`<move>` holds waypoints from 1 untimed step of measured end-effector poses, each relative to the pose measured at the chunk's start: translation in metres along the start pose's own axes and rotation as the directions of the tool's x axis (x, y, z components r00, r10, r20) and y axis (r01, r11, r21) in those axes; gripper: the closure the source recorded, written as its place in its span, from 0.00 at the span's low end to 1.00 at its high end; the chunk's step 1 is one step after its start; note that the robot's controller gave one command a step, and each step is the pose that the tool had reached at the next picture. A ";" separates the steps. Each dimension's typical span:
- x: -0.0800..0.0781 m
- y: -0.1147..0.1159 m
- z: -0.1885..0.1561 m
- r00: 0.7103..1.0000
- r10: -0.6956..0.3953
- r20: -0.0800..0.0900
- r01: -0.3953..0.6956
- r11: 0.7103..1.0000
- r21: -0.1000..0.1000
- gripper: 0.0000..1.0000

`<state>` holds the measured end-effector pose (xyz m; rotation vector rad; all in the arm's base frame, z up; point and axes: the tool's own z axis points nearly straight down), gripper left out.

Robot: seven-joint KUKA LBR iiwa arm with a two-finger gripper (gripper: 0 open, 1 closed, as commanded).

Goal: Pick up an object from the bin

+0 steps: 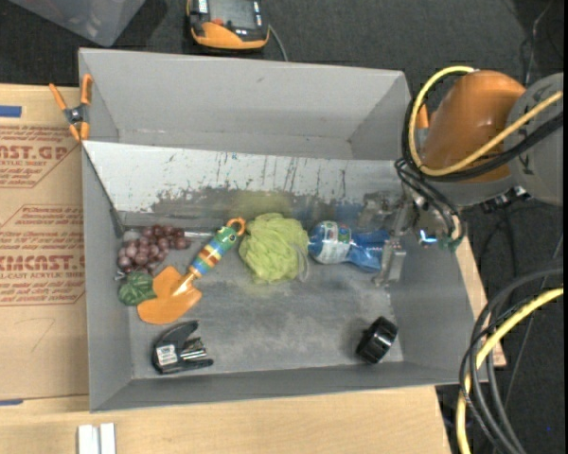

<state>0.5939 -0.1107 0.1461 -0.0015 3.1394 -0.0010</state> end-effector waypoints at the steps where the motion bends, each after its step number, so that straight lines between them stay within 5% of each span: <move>1: 0.000 0.000 0.000 1.000 0.000 0.000 0.000 1.000 0.000 0.00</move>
Offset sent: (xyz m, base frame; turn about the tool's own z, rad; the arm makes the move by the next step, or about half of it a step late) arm -0.0085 -0.0145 0.0083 0.0037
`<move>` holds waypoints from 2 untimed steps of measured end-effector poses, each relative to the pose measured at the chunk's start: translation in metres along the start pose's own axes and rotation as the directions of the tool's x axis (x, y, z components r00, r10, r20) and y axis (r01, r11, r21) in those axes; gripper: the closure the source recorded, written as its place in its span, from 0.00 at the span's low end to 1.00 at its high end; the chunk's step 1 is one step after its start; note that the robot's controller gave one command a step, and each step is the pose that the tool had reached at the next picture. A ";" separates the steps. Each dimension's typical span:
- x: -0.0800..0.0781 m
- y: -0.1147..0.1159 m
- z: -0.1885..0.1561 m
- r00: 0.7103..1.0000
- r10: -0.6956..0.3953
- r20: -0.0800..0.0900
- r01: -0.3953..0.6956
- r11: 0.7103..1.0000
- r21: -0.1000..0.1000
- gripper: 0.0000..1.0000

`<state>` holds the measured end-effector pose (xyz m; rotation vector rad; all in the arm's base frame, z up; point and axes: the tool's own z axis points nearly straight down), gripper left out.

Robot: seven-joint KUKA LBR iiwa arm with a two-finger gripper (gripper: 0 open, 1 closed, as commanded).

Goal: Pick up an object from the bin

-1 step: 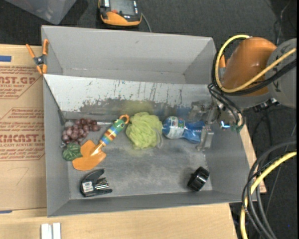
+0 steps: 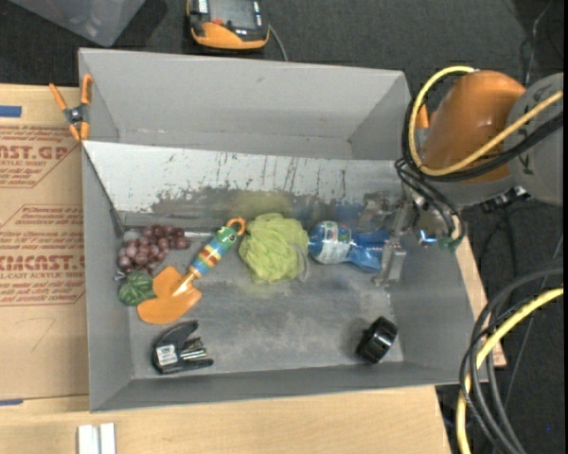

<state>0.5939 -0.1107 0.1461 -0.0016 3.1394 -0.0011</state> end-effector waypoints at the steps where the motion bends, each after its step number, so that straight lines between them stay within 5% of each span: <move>1: 0.008 -0.015 -0.009 1.000 0.005 0.002 -0.005 1.000 0.001 0.00; 2: 0.004 0.000 0.013 1.000 -0.026 0.001 0.026 1.000 -0.001 0.00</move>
Offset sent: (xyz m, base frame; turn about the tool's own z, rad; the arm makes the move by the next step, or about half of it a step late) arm -0.0038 -0.0011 -0.0122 -0.0260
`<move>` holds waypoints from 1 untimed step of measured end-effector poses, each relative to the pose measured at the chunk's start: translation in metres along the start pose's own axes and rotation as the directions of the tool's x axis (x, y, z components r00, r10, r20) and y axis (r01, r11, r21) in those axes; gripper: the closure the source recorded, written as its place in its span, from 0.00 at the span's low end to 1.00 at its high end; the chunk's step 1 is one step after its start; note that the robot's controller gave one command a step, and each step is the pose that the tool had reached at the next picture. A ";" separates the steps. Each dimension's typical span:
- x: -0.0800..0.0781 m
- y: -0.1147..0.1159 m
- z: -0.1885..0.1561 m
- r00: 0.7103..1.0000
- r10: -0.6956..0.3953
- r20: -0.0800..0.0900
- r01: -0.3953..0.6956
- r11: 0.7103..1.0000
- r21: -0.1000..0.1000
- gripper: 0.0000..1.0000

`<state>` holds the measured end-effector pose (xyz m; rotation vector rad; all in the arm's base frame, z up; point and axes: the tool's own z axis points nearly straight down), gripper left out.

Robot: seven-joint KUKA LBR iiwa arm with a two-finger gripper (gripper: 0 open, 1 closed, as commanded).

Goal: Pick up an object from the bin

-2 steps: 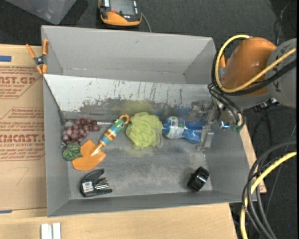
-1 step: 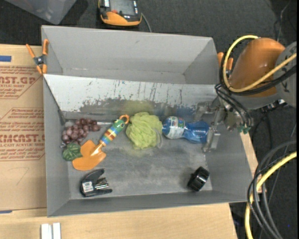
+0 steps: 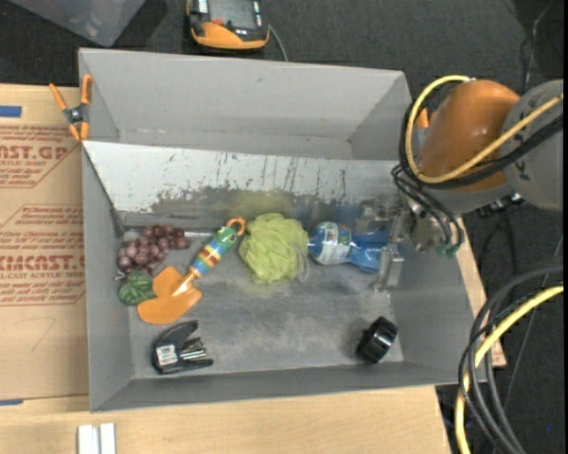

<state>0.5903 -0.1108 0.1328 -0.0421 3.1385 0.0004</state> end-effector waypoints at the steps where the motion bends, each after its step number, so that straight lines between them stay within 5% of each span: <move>1: 0.007 -0.012 -0.015 0.999 0.031 0.007 -0.031 1.000 0.002 0.00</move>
Offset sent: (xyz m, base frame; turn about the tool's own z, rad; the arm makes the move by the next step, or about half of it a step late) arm -0.0198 -0.0271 -0.0284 -0.2570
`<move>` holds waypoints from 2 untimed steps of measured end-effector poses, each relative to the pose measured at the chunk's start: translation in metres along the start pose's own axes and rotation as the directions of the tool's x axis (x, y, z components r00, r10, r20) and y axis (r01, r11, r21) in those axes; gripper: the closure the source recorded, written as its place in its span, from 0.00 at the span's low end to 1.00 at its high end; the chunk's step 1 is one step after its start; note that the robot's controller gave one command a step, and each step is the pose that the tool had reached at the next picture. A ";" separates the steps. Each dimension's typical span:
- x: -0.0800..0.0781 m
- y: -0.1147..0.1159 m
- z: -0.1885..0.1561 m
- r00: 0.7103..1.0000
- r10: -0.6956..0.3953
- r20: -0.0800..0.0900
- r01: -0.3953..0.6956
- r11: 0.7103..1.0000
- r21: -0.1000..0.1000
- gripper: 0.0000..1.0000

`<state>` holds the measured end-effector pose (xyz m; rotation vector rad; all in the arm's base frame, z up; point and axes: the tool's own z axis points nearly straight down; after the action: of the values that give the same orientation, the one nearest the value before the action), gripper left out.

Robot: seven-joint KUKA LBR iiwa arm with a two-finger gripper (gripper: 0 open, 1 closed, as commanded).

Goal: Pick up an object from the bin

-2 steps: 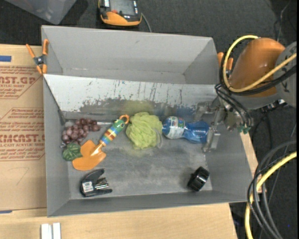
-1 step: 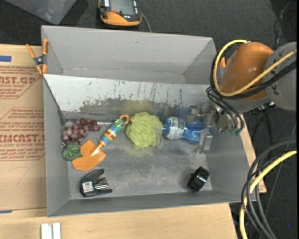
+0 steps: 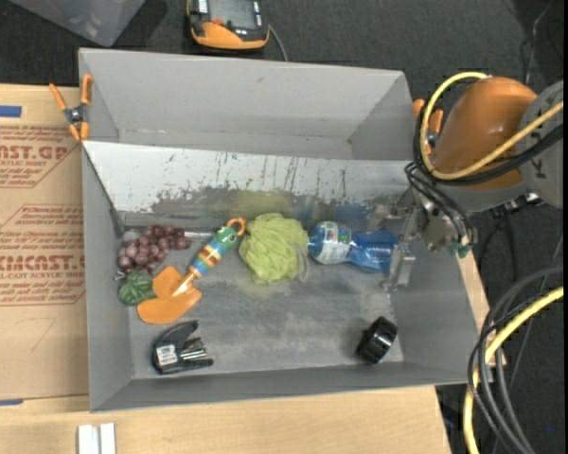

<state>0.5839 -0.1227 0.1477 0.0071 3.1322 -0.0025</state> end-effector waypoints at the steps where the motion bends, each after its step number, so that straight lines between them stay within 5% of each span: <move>1: 0.010 -0.012 0.038 0.959 -0.282 0.002 0.282 0.959 -0.001 0.00; 2: 0.007 -0.017 0.029 0.955 -0.296 0.008 0.296 0.955 0.002 0.00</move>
Offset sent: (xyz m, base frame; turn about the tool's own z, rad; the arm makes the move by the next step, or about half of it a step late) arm -0.0068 -0.0210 -0.0216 -0.3058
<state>0.5772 -0.1395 0.1182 -0.4605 3.0908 -0.0053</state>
